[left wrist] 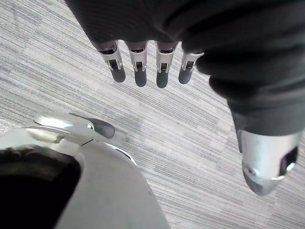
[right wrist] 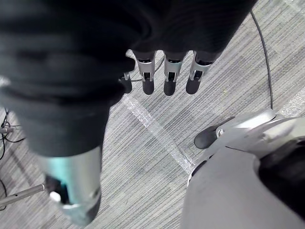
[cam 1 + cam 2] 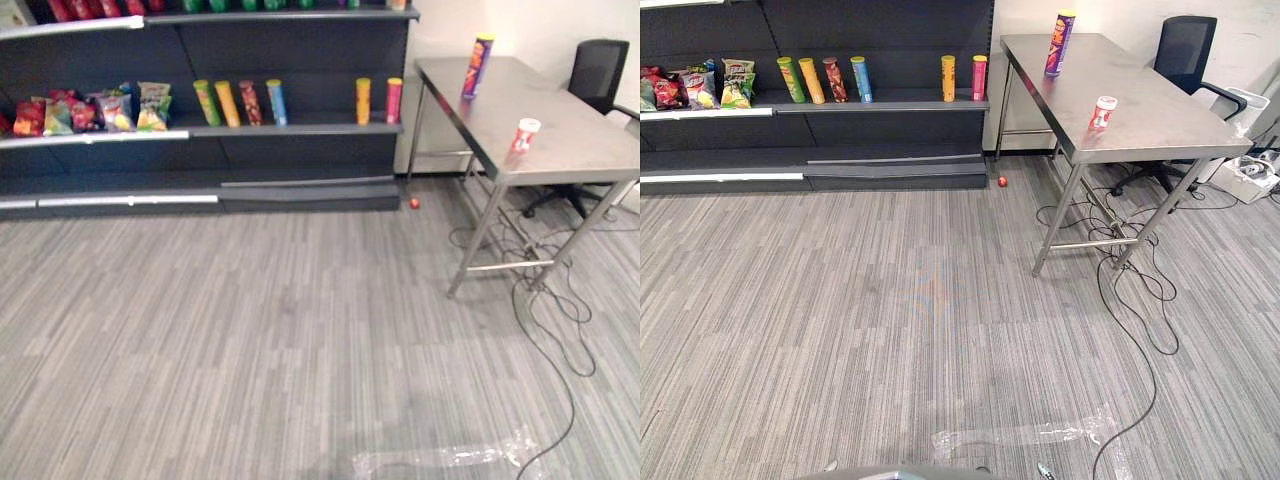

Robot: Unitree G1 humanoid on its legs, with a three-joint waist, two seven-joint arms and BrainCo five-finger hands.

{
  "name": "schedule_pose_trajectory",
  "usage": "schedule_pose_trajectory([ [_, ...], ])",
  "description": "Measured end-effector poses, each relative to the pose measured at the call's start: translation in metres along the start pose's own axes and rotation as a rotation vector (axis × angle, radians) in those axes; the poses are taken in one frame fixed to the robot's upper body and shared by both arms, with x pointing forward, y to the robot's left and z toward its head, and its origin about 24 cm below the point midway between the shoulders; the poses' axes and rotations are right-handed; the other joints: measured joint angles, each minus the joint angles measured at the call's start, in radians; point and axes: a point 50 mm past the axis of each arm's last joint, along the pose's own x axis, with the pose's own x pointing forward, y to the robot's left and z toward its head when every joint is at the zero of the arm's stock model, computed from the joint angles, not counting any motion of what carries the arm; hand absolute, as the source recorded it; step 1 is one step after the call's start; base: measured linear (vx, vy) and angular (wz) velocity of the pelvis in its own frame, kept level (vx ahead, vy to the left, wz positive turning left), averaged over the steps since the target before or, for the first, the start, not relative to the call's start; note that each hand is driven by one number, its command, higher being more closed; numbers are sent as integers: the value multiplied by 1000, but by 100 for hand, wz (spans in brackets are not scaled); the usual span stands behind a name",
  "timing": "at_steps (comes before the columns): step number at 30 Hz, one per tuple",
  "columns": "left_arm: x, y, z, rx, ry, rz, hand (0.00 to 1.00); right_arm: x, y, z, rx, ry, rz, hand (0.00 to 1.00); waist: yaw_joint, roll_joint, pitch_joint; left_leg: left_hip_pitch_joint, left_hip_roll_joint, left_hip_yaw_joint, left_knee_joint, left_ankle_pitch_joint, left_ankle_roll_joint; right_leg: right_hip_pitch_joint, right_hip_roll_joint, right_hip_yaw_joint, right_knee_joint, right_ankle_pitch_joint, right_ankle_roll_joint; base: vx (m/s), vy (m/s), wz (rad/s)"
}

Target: Put the gum and the chips on the shelf.

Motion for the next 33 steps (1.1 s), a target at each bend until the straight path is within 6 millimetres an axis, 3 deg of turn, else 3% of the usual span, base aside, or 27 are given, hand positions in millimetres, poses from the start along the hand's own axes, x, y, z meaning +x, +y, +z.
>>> schedule_pose_trajectory([
  [10,1,-3,4,0,-25,-3,0,5,23,20,6,-68,29,0,3,0,20,15,0,0,-9,-1,-1,14,-1,-10,-4,-5,15,-29,-6,2],
  [33,1,-3,7,-1,-46,8,0,6,37,32,-128,-129,47,0,6,-12,50,28,-4,-2,-36,14,-6,30,-5,-33,-19,-4,14,-19,-5,2],
])
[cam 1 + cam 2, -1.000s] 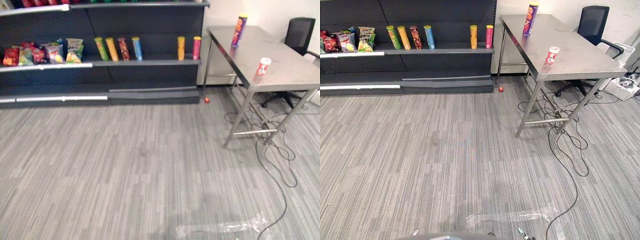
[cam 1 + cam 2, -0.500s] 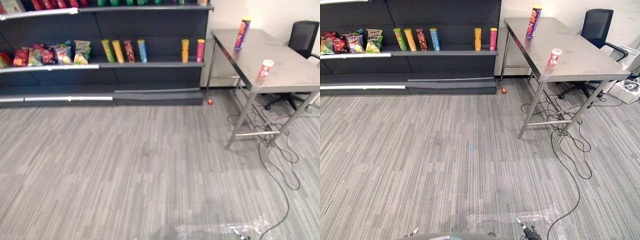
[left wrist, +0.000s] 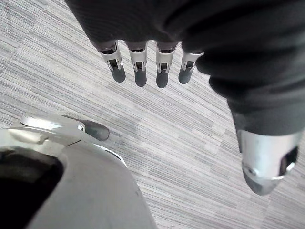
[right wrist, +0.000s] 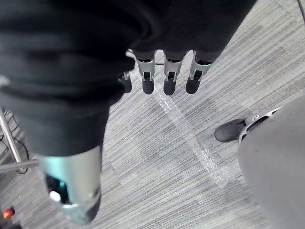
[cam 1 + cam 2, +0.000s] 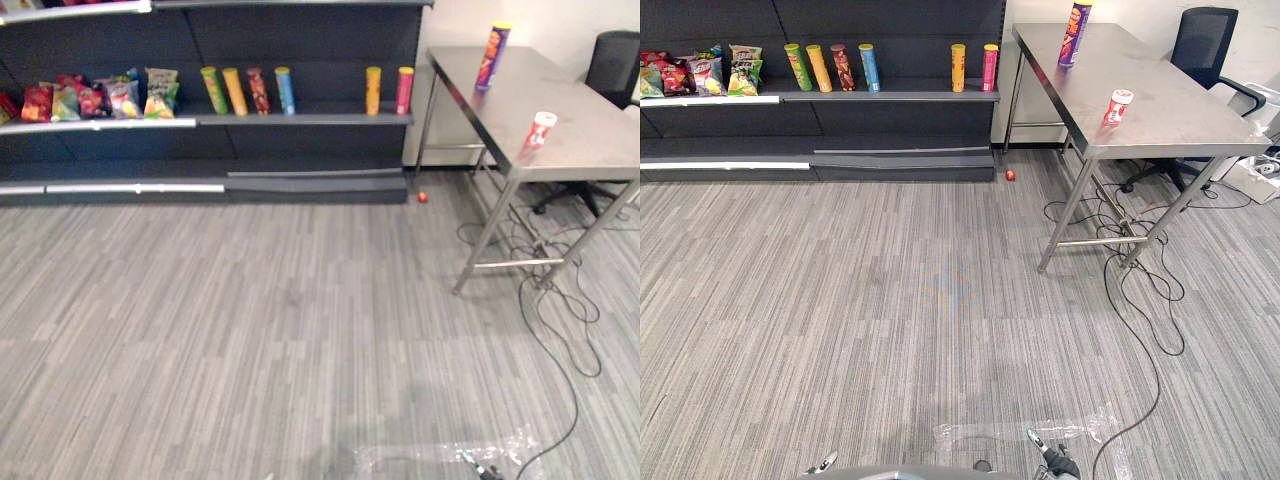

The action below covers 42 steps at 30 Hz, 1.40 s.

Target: Put the gum and the chips on the shelf.

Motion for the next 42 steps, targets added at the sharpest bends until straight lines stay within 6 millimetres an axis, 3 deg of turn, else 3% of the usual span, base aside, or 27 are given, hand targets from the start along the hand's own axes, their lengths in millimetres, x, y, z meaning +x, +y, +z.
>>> schedule_pose_trajectory([
  [8,2,-2,8,29,-24,0,0,1,7,4,-3,-15,-8,0,0,-2,22,-18,0,-3,10,-3,-4,-9,-2,-3,5,-1,0,-14,-4,1],
  [12,6,-9,24,36,-63,-12,0,4,15,16,9,-46,12,0,-4,-5,71,-92,2,-24,70,-13,-19,-127,-22,-24,172,-78,-17,-49,-22,17],
  [15,7,-8,28,-1,-73,-4,0,4,18,18,24,-51,19,0,0,-16,95,-156,14,-23,194,-72,-39,-169,-32,-33,256,-136,-33,-28,-47,17],
  [16,7,-9,28,-9,-75,-5,0,4,18,19,37,-52,18,0,1,-15,100,-197,29,-11,298,-106,-40,-171,-29,-33,278,-167,-40,-12,-74,9],
  [18,7,-10,33,-40,-97,-14,0,4,18,19,51,-58,22,0,3,-21,121,-288,51,11,531,-113,-45,-142,-31,-35,288,-185,-49,46,-95,6],
  [19,7,-14,33,-85,-102,-27,0,4,16,20,56,-66,18,0,5,-7,132,-368,80,12,717,-100,-57,-121,-26,-40,305,-190,-55,99,-46,-1],
  [21,7,-13,33,-140,-101,-28,0,4,15,21,78,-71,15,0,7,-5,142,-414,118,32,823,-126,-47,-93,-26,-40,311,-204,-55,124,35,-1],
  [23,7,-17,32,-171,-100,-42,0,4,17,24,82,-86,23,0,9,-5,147,-460,141,44,795,-145,-47,-84,-41,-40,302,-211,-49,147,65,5],
  [25,7,-18,36,-177,-110,-45,0,5,20,27,83,-93,32,0,16,-15,153,-501,136,54,639,-128,-47,-86,-79,-38,291,-225,-34,237,190,6],
  [29,7,-20,36,-183,-115,-51,0,5,24,31,57,-110,51,0,27,-5,153,-505,147,53,273,29,-54,-67,-114,-7,275,-263,32,306,282,-17],
  [30,7,-20,38,-194,-120,-48,0,5,26,32,56,-113,56,0,31,-2,152,-495,146,68,259,129,-48,-53,-130,14,270,-278,56,426,367,-39],
  [31,8,-15,44,-201,-138,-34,0,5,34,32,62,-109,73,0,41,-42,158,-490,117,95,291,95,-23,-36,-162,34,242,-272,48,446,329,-41],
  [32,8,-14,46,-205,-149,-31,0,5,38,31,70,-104,83,0,41,-49,160,-501,113,104,323,67,-11,-32,-165,42,228,-245,32,454,283,-31],
  [34,8,-12,48,-204,-154,-26,0,4,40,29,92,-98,91,0,41,-60,156,-513,94,132,449,-5,38,-8,-206,79,212,-160,69,507,354,-17],
  [36,8,-12,49,-188,-154,-23,0,4,41,28,106,-92,97,0,41,-62,150,-510,76,145,497,-20,61,-5,-234,99,221,-86,90,380,277,-25],
  [38,9,-12,47,-164,-147,-20,0,5,39,28,122,-92,89,0,45,-57,141,-481,70,148,495,-40,67,-50,-246,129,309,-25,96,327,231,-44],
  [40,9,-9,48,-126,-148,-15,0,5,35,28,133,-93,77,0,47,-61,137,-413,62,164,469,-79,75,-147,-267,155,532,34,93,298,200,-34],
  [42,9,-8,50,-86,-153,-13,0,5,35,30,122,-99,82,0,27,-62,135,-361,49,166,455,-113,93,-217,-288,151,711,140,78,298,177,5],
])
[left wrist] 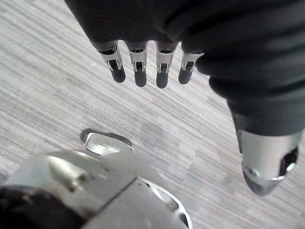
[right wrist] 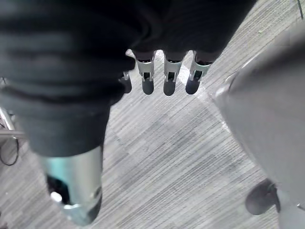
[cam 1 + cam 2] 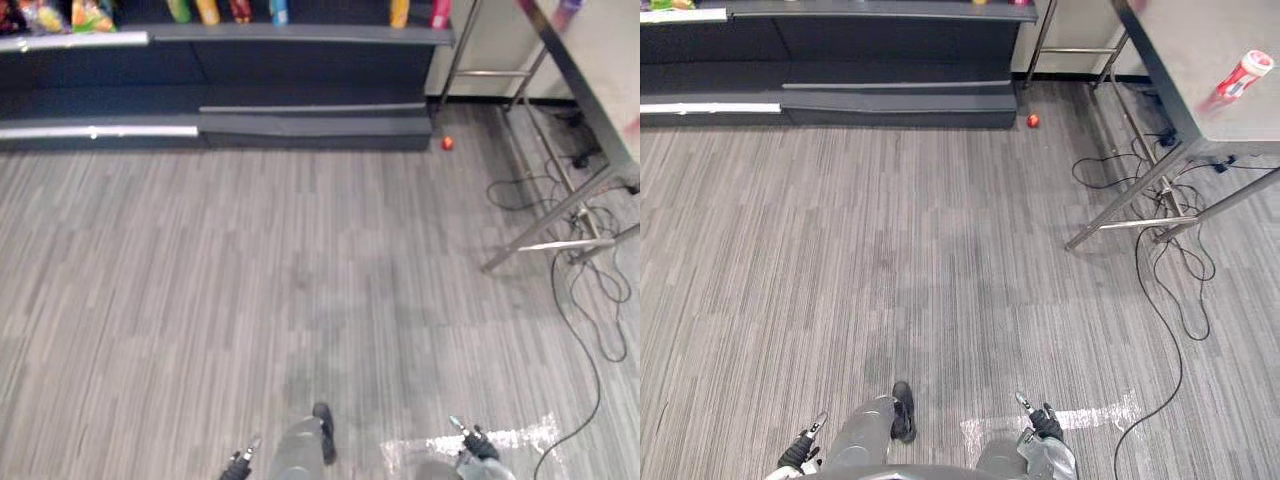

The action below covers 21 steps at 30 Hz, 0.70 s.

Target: Put the gum and the chips on the shelf.

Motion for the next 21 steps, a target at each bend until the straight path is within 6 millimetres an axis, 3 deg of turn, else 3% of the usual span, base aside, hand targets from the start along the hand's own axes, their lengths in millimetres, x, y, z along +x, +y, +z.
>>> schedule_pose_trajectory([
  [1,0,-1,1,14,-2,-6,0,0,-2,2,9,-6,-5,0,-4,5,3,56,-6,0,-29,-34,10,-48,-13,-1,133,47,-5,278,130,1],
  [2,0,-2,0,15,0,-8,0,1,-4,4,21,-14,-8,0,-2,17,10,109,-6,-3,-60,-70,5,-93,-9,-8,265,-2,-26,228,75,-13],
  [4,0,-2,-2,15,7,-6,0,1,-4,6,19,-22,-4,0,-3,15,10,228,-14,2,-125,-82,1,-172,6,-64,440,-158,-68,276,3,-15],
  [5,-1,-4,-4,11,12,-11,0,1,-6,7,14,-28,-1,0,-7,27,12,289,-8,2,-167,-82,0,-203,28,-130,426,-230,-81,277,-38,-6],
  [7,-1,-7,-6,5,18,-19,0,1,-7,10,11,-42,8,0,-22,40,8,339,5,0,-205,-84,-3,-249,60,-213,285,-272,-91,218,-108,17],
  [8,-1,-9,-7,-5,20,-25,0,1,-6,12,14,-53,13,0,-34,51,8,356,20,-5,-222,-94,-34,-271,77,-254,136,-270,-90,234,-159,26],
  [9,-1,-9,-8,-17,20,-24,0,1,-7,12,20,-53,9,0,-34,53,8,366,25,-4,-228,-97,-42,-277,87,-262,47,-263,-82,277,-203,20],
  [11,-1,-13,-9,-51,22,-28,0,0,-9,12,30,-56,1,0,-34,66,5,414,73,-11,-237,-132,-108,-280,123,-274,-307,-186,-60,442,-308,10],
  [14,-1,-13,-9,-48,23,-27,0,-1,-12,7,36,-45,-5,0,-38,63,-2,460,105,-24,-257,-166,-159,-268,135,-222,-464,-126,-35,424,-287,14],
  [15,-1,-18,-12,-69,38,-36,0,-1,-12,9,50,-57,-5,0,-41,75,-6,505,129,-29,-283,-183,-163,-274,150,-224,-409,-38,-36,611,-392,19],
  [16,-2,-29,-18,-92,62,-62,0,-1,-14,14,57,-77,-10,0,-42,102,-17,517,153,-38,-286,-152,-169,-312,164,-227,-303,-65,-76,434,-261,11],
  [17,-3,-36,-19,-110,59,-79,0,-1,-15,16,65,-84,-13,0,-44,109,-20,521,165,-47,-282,-128,-174,-325,169,-228,-258,-104,-99,561,-365,7],
  [19,-3,-44,-20,-118,64,-102,0,-1,-17,17,74,-87,-15,0,-57,133,-36,521,207,-100,-232,-33,-193,-323,190,-253,-160,-212,-126,602,-396,1],
  [21,-4,-48,-22,-109,69,-114,0,-2,-21,14,74,-79,-18,0,-58,146,-45,501,239,-144,-137,35,-196,-281,217,-270,-151,-258,-146,467,-236,2],
])
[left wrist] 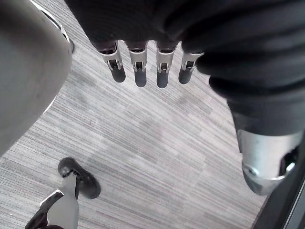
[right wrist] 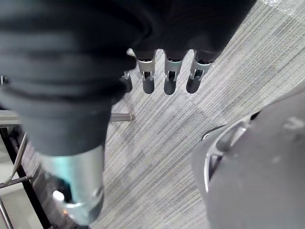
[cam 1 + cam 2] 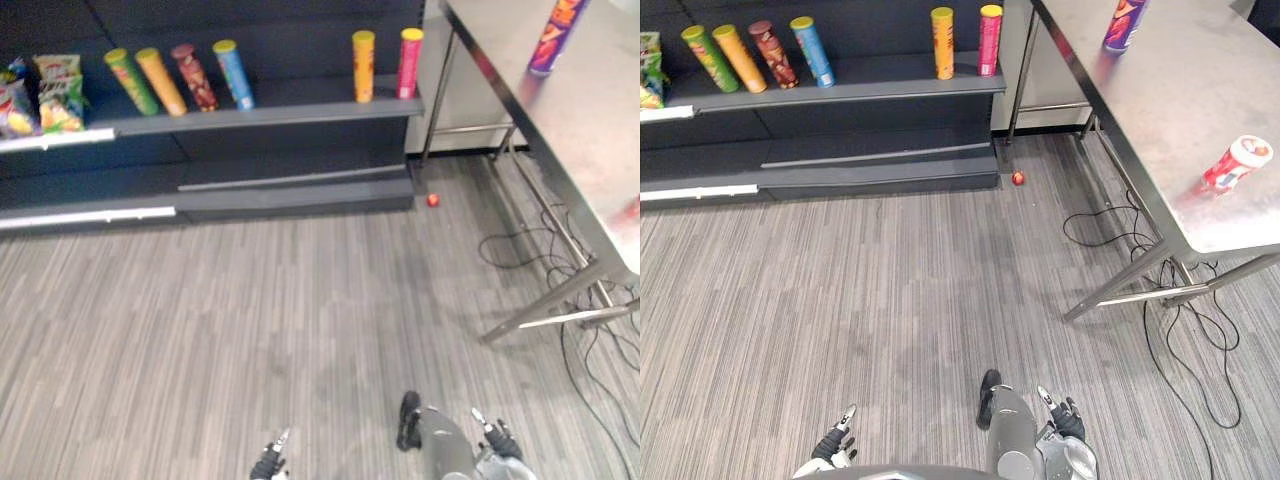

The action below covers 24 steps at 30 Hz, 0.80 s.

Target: Put the gum and the chips on the shelf.

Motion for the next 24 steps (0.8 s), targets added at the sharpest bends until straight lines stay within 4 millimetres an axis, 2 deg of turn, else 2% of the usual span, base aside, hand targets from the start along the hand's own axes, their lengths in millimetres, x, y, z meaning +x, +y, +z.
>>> schedule_pose_trajectory([
  [1,0,-1,2,1,-6,-7,0,-1,-2,-2,-2,6,-4,0,0,2,-2,-32,17,-35,91,44,-13,33,14,-7,-9,-22,-7,547,-256,8],
  [2,1,0,7,5,-24,-13,0,-2,-5,-4,-8,14,-8,0,0,1,-5,-124,28,-113,288,165,-13,88,28,-17,-26,-50,-13,440,-192,9],
  [3,1,0,9,7,-30,-15,0,-2,-5,-5,-13,18,-8,0,1,0,-6,-161,29,-136,369,217,-22,109,32,-16,-37,-59,-18,535,-182,1],
  [4,1,0,10,3,-36,-15,0,-2,-6,-5,-20,19,-7,0,4,-5,-1,-251,38,-143,554,195,-41,154,43,-12,-61,-73,-25,367,-86,-5],
  [5,1,1,10,2,-38,-13,0,-2,-6,-5,-20,19,-7,0,4,-3,0,-289,38,-139,632,163,-38,179,49,-10,-76,-78,-30,438,-73,-7],
  [7,2,1,16,-13,-63,-10,0,-4,-6,-8,-24,29,-9,0,9,-13,8,-410,17,-88,803,15,-9,309,60,2,-141,-109,-27,398,-24,-2],
  [8,2,2,17,-14,-71,-11,0,-4,-7,-10,-28,33,-9,0,16,-17,8,-439,9,-71,813,-14,1,335,60,12,-152,-116,-23,352,26,-20],
  [10,2,-1,20,-43,-86,-20,0,-4,-7,-10,-30,33,-9,0,43,-22,8,-526,-4,-18,772,-75,25,390,56,44,-176,-123,-14,325,88,-56],
  [11,1,0,21,-70,-102,-18,0,-3,-1,-8,-25,27,3,0,60,-26,9,-592,-10,9,646,-106,37,421,50,81,-198,-121,8,322,162,-71],
  [12,1,1,21,-74,-104,-16,0,-3,1,-8,-21,28,8,0,62,-31,9,-607,-23,9,568,-108,37,433,40,91,-208,-123,22,403,251,-77],
  [13,0,1,22,-71,-119,-16,0,-3,4,-10,-15,29,16,0,62,-44,6,-610,-54,4,365,-92,43,450,12,117,-219,-137,48,344,297,-53],
  [14,0,2,23,-70,-124,-12,0,-3,5,-10,-15,29,17,0,61,-48,4,-610,-69,-2,218,-52,51,469,-8,140,-227,-151,67,424,409,-68],
  [15,0,4,22,-69,-125,-7,0,-4,5,-11,-16,30,17,0,61,-53,1,-603,-82,-20,115,46,46,487,-33,171,-229,-173,101,358,389,-62],
  [16,-1,5,21,-70,-122,0,0,-4,6,-12,-20,32,20,0,64,-58,-4,-590,-91,-10,108,100,37,495,-45,188,-232,-178,111,408,386,-59],
  [17,-1,10,23,-63,-129,13,0,-5,7,-17,-16,47,20,0,62,-75,-22,-588,-114,18,123,87,49,502,-68,214,-247,-176,114,453,326,-56],
  [18,-1,16,28,-58,-138,30,0,-7,14,-22,2,59,33,0,59,-105,-35,-597,-126,46,157,34,65,497,-85,247,-273,-121,90,526,374,-50],
  [20,0,19,30,-50,-138,39,0,-8,17,-27,15,75,37,0,59,-124,-45,-590,-134,62,201,13,86,507,-99,280,-288,-65,102,398,311,-32],
  [21,0,24,31,-37,-132,50,0,-10,17,-35,20,106,30,0,59,-146,-64,-575,-146,86,222,11,95,520,-120,301,-298,-31,106,383,273,-29],
  [22,0,26,28,-7,-108,58,0,-11,15,-39,29,126,19,0,57,-149,-89,-554,-159,93,215,0,112,521,-132,317,-296,13,104,384,249,-28],
  [24,0,27,26,72,-87,48,0,-12,12,-41,43,136,3,0,56,-140,-100,-524,-172,93,206,-1,114,508,-141,339,-260,83,113,322,183,-32],
])
